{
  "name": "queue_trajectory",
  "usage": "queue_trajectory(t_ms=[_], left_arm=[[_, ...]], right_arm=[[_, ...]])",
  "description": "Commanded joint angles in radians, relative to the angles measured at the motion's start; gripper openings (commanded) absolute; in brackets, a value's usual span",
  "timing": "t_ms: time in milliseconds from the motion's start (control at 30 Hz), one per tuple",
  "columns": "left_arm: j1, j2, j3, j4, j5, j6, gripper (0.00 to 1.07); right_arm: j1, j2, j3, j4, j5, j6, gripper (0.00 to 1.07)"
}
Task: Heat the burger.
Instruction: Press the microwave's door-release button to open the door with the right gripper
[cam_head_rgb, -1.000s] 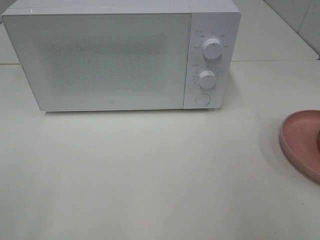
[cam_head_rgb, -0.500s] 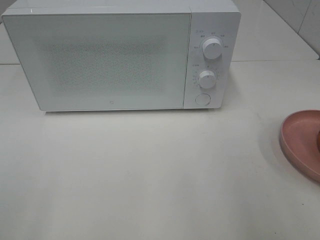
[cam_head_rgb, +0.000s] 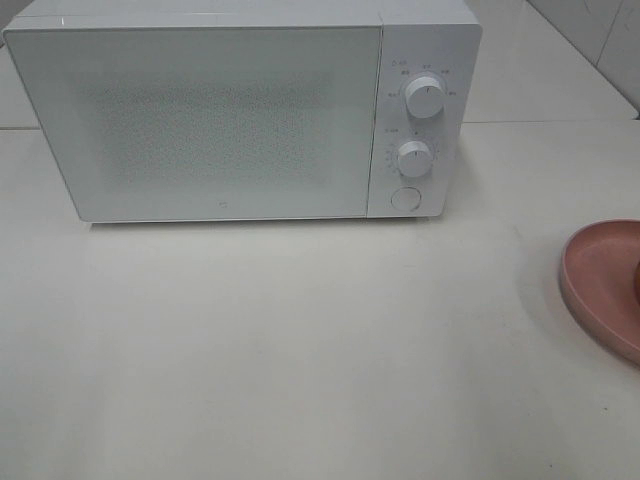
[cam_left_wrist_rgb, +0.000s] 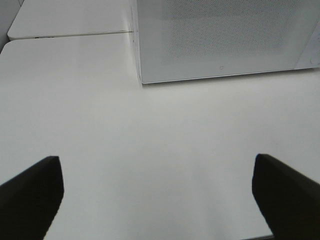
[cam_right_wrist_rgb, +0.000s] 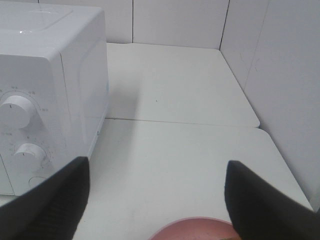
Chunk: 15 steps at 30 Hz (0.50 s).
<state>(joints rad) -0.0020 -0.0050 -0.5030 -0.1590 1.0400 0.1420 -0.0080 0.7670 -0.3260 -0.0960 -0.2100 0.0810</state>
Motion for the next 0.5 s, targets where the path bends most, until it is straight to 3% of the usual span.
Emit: queue_trajectory(t_ms=[33, 500], left_arm=[[0.001, -0.028, 0.002, -0.005, -0.002, -0.001, 0.94], [0.001, -0.028, 0.002, -0.005, -0.002, -0.001, 0.94]], right_arm=[[0.0, 0.057, 0.003, -0.039, -0.091, 0.034, 0.73], [0.0, 0.299, 0.012, -0.037, -0.422, -0.022, 0.73]])
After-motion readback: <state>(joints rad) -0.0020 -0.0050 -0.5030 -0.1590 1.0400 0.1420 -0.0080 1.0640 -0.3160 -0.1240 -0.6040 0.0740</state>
